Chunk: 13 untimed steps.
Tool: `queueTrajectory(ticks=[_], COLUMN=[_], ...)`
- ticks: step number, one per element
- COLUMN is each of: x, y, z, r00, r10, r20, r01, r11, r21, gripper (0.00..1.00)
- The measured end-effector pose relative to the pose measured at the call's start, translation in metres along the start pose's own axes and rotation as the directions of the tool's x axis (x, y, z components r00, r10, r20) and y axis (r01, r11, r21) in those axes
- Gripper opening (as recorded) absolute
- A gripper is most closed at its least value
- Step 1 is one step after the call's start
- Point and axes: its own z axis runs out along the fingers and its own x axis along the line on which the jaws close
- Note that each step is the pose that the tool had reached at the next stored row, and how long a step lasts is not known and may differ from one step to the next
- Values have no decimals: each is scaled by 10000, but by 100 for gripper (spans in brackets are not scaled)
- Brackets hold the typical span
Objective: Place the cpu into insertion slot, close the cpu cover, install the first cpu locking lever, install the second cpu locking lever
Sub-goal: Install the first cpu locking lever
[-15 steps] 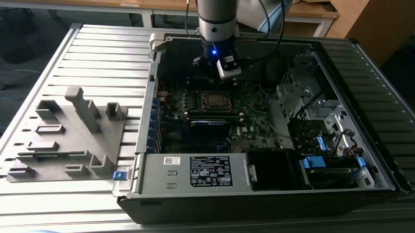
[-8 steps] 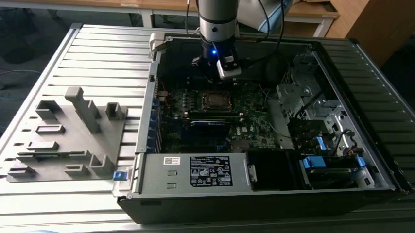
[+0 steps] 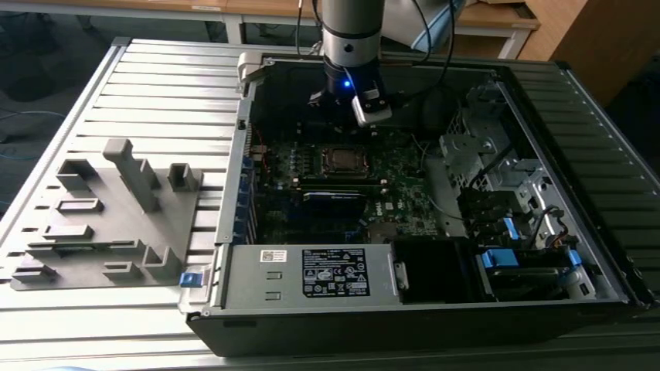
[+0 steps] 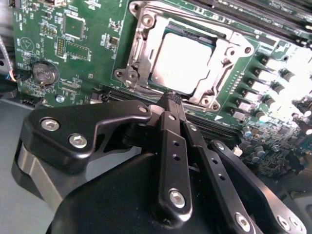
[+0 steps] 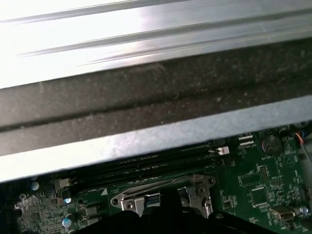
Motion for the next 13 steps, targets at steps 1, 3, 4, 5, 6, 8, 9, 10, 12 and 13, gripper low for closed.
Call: queueTrajectory(ticks=[1, 3, 4, 5, 6, 8, 9, 10, 12, 13], x=[0, -3, -5, -7, -9, -15, -18, -21, -28, -32], y=[-1, -11, -21, -32, -45, -72, -86, -101, -136, -155], z=[0, 0, 0, -1, -1, -3, -4, -5, -7, -8], r00=[10000, 9999, 9999, 9999, 9999, 9998, 9998, 9998, 9997, 9997], r10=[-38, -100, -121, -140, -161, -189, -200, -210, -225, -231], r20=[-3, -6, -8, -10, -11, -13, -13, -13, -12, -11], r01=[38, 100, 121, 140, 161, 189, 200, 210, 225, 231], r11=[10000, 10000, 9999, 9999, 9999, 9998, 9998, 9998, 9997, 9997], r21=[2, 3, 2, 1, 0, 1, 2, 6, 17, 22], gripper=[11, 11, 11, 11, 11, 11, 11, 11, 11, 11])
